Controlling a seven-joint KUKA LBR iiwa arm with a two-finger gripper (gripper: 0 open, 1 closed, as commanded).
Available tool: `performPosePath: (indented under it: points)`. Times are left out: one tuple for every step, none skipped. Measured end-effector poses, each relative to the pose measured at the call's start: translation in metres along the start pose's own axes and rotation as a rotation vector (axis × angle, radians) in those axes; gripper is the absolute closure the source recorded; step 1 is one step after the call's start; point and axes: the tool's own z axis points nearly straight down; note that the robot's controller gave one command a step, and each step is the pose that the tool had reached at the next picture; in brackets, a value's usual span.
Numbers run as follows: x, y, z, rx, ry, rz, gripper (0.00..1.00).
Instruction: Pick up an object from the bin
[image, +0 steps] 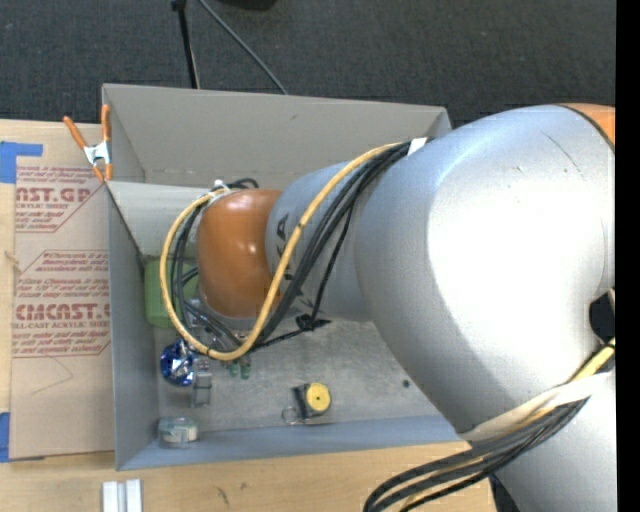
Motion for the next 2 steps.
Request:
performPosePath:
  points:
    - [-0.001,-0.001,0.000,-0.005,-0.004,-0.002,1.00]
    - [-0.002,-0.009,-0.134,-0.007,-0.013,-0.044,1.00]
